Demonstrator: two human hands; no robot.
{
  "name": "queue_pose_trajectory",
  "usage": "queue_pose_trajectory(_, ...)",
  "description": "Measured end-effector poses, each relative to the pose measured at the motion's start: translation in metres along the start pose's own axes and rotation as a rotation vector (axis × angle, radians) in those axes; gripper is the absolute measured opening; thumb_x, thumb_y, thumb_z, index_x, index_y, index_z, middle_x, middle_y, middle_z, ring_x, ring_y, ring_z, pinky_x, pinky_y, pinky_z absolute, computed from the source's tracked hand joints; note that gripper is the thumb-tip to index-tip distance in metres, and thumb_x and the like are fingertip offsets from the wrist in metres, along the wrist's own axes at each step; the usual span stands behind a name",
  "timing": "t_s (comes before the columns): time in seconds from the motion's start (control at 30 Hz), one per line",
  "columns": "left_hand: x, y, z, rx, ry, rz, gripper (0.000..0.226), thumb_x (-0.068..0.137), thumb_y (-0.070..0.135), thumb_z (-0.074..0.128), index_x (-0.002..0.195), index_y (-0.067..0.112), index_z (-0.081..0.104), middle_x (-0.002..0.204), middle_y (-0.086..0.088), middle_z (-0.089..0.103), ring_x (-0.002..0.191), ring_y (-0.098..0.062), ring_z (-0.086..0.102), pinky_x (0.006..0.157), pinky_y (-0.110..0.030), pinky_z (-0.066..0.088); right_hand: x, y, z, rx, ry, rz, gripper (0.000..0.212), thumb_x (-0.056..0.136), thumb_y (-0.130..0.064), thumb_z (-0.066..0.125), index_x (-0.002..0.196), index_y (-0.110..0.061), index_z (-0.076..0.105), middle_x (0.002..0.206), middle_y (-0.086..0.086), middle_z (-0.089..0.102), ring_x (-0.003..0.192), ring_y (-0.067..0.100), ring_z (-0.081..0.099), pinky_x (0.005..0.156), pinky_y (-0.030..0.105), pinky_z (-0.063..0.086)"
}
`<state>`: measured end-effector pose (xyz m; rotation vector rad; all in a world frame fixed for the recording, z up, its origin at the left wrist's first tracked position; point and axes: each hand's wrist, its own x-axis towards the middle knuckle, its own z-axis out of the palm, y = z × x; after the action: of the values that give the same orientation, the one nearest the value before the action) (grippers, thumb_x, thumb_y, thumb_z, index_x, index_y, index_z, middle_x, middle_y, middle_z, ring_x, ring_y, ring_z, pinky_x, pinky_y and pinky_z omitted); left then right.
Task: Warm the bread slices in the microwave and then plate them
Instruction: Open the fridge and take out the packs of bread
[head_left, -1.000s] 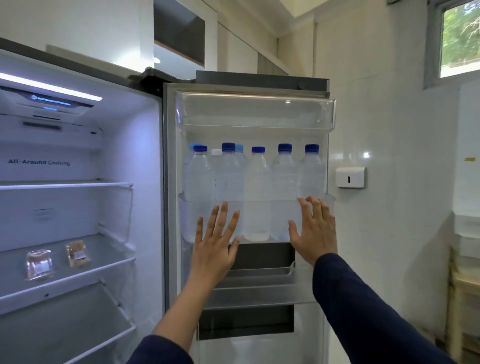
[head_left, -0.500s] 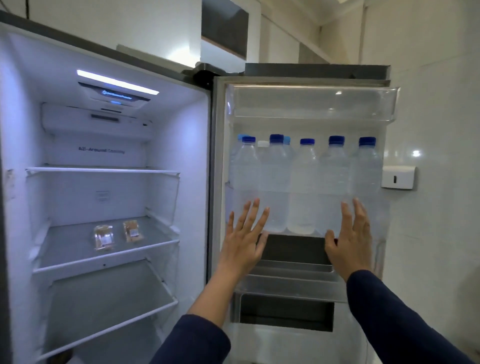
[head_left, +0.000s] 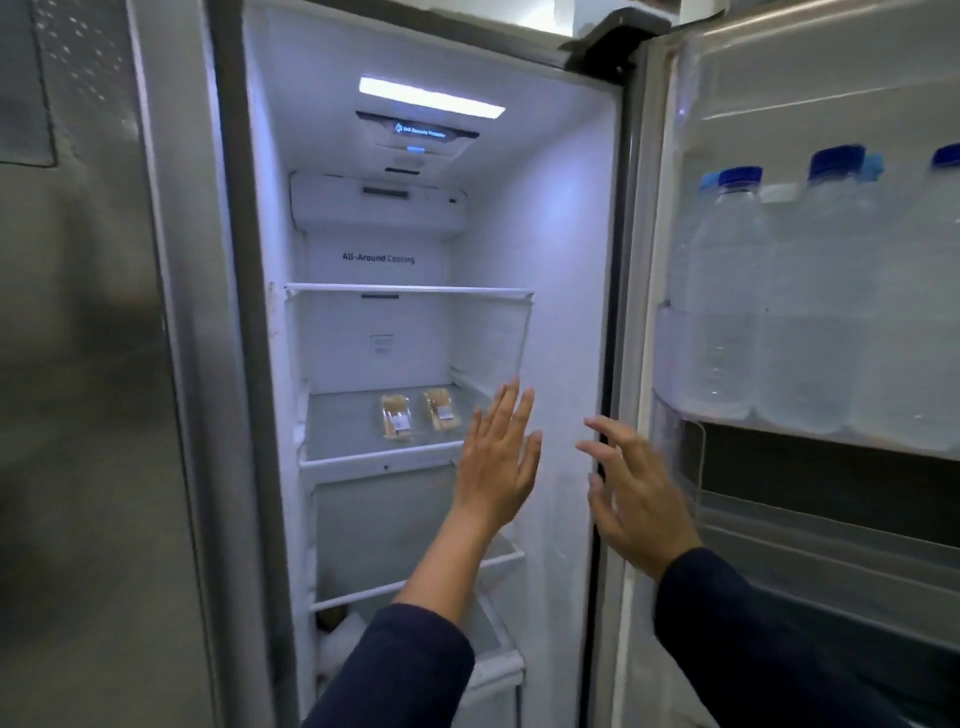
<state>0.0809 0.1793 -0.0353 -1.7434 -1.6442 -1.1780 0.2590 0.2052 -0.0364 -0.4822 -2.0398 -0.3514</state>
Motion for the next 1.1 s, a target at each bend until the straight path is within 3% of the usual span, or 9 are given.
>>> queue_pose_trajectory(0.07, -0.008, -0.036, -0.011, 0.02, 0.011, -0.087, 0.056, 0.094, 0.04, 0.026, 0.146, 0.02, 0.025, 0.155, 0.007, 0.016, 0.143, -0.006, 0.01, 0.118, -0.033, 0.007, 0.011, -0.013, 0.035, 0.079, -0.051, -0.003, 0.032, 0.081, -0.014, 0.048, 0.113, -0.017, 0.05, 0.13, 0.004, 0.048, 0.121, 0.016, 0.044, 0.103, 0.027, 0.038)
queue_pose_trajectory(0.2, -0.02, -0.103, -0.025, -0.07, 0.021, -0.332, 0.048, 0.098, 0.027, 0.04, 0.144, 0.017, 0.032, 0.153, 0.004, 0.028, 0.142, -0.011, 0.023, 0.114, -0.027, 0.02, 0.036, -0.024, 0.105, 0.175, -0.224, 0.056, 0.032, 0.078, -0.008, 0.058, 0.11, -0.015, 0.057, 0.126, 0.004, 0.054, 0.115, 0.02, 0.052, 0.094, 0.036, 0.049)
queue_pose_trajectory(0.3, -0.018, -0.146, -0.024, -0.111, 0.081, -0.532, 0.045, 0.098, 0.023, 0.04, 0.142, 0.014, 0.035, 0.15, -0.002, 0.035, 0.139, -0.017, 0.032, 0.108, -0.023, 0.024, 0.059, -0.018, 0.158, 0.264, -0.281, 0.187, 0.033, 0.081, -0.006, 0.054, 0.113, -0.013, 0.058, 0.127, 0.002, 0.051, 0.115, 0.02, 0.051, 0.098, 0.031, 0.041)
queue_pose_trajectory(0.4, -0.006, -0.189, -0.01, -0.138, 0.099, -0.68, 0.045, 0.099, 0.023, 0.038, 0.142, 0.011, 0.035, 0.149, -0.007, 0.036, 0.138, -0.021, 0.032, 0.11, -0.029, 0.025, 0.087, 0.0, 0.211, 0.341, -0.341, 0.32, 0.032, 0.086, -0.007, 0.05, 0.117, -0.013, 0.054, 0.125, 0.002, 0.048, 0.111, 0.022, 0.052, 0.094, 0.031, 0.041)
queue_pose_trajectory(0.47, 0.004, -0.218, 0.003, -0.154, 0.078, -0.727, 0.045, 0.099, 0.022, 0.038, 0.141, 0.009, 0.035, 0.148, -0.008, 0.037, 0.137, -0.022, 0.034, 0.11, -0.029, 0.026, 0.106, 0.016, 0.246, 0.39, -0.353, 0.432, 0.03, 0.089, -0.009, 0.05, 0.119, -0.01, 0.052, 0.126, 0.005, 0.047, 0.112, 0.024, 0.05, 0.091, 0.031, 0.038)
queue_pose_trajectory(0.77, 0.05, -0.302, 0.055, -0.152, -0.079, -0.873, 0.055, 0.098, 0.038, 0.038, 0.143, 0.007, 0.03, 0.149, -0.014, 0.035, 0.137, -0.027, 0.033, 0.111, -0.035, 0.026, 0.144, 0.065, 0.366, 0.633, -0.272, 0.889, 0.043, 0.091, -0.015, 0.054, 0.131, -0.005, 0.044, 0.141, 0.016, 0.038, 0.129, 0.029, 0.039, 0.107, 0.035, 0.03)
queue_pose_trajectory(0.93, 0.073, -0.333, 0.066, -0.148, -0.207, -0.937, 0.066, 0.093, 0.053, 0.039, 0.139, 0.006, 0.034, 0.145, -0.017, 0.04, 0.133, -0.033, 0.037, 0.106, -0.036, 0.031, 0.155, 0.075, 0.403, 0.524, -0.397, 0.962, 0.062, 0.089, -0.038, 0.056, 0.14, -0.01, 0.034, 0.147, 0.014, 0.034, 0.133, 0.032, 0.035, 0.109, 0.044, 0.032)
queue_pose_trajectory(1.03, 0.079, -0.352, 0.074, -0.166, -0.312, -0.981, 0.082, 0.084, 0.066, 0.043, 0.143, 0.011, 0.029, 0.144, -0.016, 0.042, 0.133, -0.033, 0.039, 0.109, -0.038, 0.034, 0.171, 0.081, 0.42, 0.607, -0.508, 0.983, 0.076, 0.085, -0.049, 0.058, 0.144, -0.014, 0.026, 0.149, 0.013, 0.034, 0.133, 0.032, 0.038, 0.109, 0.046, 0.034)
queue_pose_trajectory(1.1, 0.082, -0.361, 0.081, -0.209, -0.32, -1.002, 0.086, 0.072, 0.072, 0.051, 0.136, 0.016, 0.04, 0.135, -0.011, 0.053, 0.123, -0.03, 0.05, 0.103, -0.04, 0.041, 0.179, 0.082, 0.431, 0.685, -0.576, 1.017, 0.082, 0.081, -0.053, 0.061, 0.145, -0.015, 0.025, 0.145, 0.014, 0.039, 0.129, 0.033, 0.042, 0.108, 0.045, 0.036)
